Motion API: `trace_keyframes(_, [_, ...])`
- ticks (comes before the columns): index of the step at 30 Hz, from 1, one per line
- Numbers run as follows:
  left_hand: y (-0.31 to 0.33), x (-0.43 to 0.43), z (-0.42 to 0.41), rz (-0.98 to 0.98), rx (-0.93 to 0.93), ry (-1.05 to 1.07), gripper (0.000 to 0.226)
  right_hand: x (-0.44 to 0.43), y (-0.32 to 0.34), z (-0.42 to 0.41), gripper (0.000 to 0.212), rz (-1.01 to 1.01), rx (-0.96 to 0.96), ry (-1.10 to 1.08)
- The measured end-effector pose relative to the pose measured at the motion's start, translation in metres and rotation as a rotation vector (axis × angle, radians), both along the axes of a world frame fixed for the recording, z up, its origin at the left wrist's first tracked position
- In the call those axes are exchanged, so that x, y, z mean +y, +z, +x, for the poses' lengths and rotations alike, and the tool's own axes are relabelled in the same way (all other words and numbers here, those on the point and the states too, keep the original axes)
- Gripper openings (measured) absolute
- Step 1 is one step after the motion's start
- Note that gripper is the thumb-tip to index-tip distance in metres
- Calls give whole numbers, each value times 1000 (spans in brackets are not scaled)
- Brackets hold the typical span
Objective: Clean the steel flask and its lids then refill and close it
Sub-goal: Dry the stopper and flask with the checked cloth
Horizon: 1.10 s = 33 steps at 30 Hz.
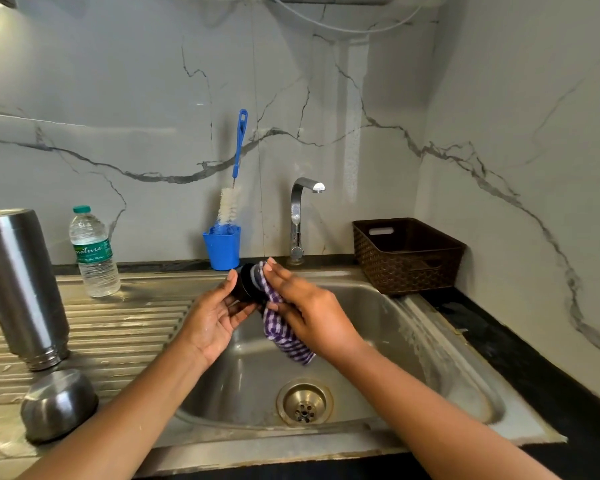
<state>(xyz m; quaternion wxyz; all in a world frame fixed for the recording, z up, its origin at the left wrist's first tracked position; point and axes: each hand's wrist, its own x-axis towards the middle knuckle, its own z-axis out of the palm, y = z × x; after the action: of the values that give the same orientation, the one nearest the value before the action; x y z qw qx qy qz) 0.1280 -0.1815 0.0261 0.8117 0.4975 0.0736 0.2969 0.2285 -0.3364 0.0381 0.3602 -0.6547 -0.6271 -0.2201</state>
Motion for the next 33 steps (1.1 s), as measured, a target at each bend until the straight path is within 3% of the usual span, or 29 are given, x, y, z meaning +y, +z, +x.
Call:
trace_keyframes(5, [2,6,-2,36,1,14,98,-8,-1,23,45,-124,4,-81])
trace_keyframes(10, [1,2,-4,154,20,-10,92,-12,11,22,41,100,279,-80])
trace_keyframes(14, [2,0,-6,272,40,-28,93,-10,10,16,44,-122,221,-5])
trace_keyframes(16, [1,-2,-6,334,59,-19,92,-6,3,14,45,-141,264,10])
trace_keyframes(20, [0,-4,-6,441,66,5,94,-3,-2,17,36,-170,605,1])
trace_keyframes(25, [-3,-3,-4,551,75,8,90,-4,-7,21,25,-169,1118,200])
trace_keyframes(27, [-3,-4,-3,578,133,13,92,-6,-5,24,24,-229,1110,182])
trace_keyframes(30, [2,-13,-3,636,183,27,87,-13,2,29,24,-406,896,26])
trace_keyframes(33, [6,-9,0,556,113,186,60,-22,11,41,27,-338,780,-187])
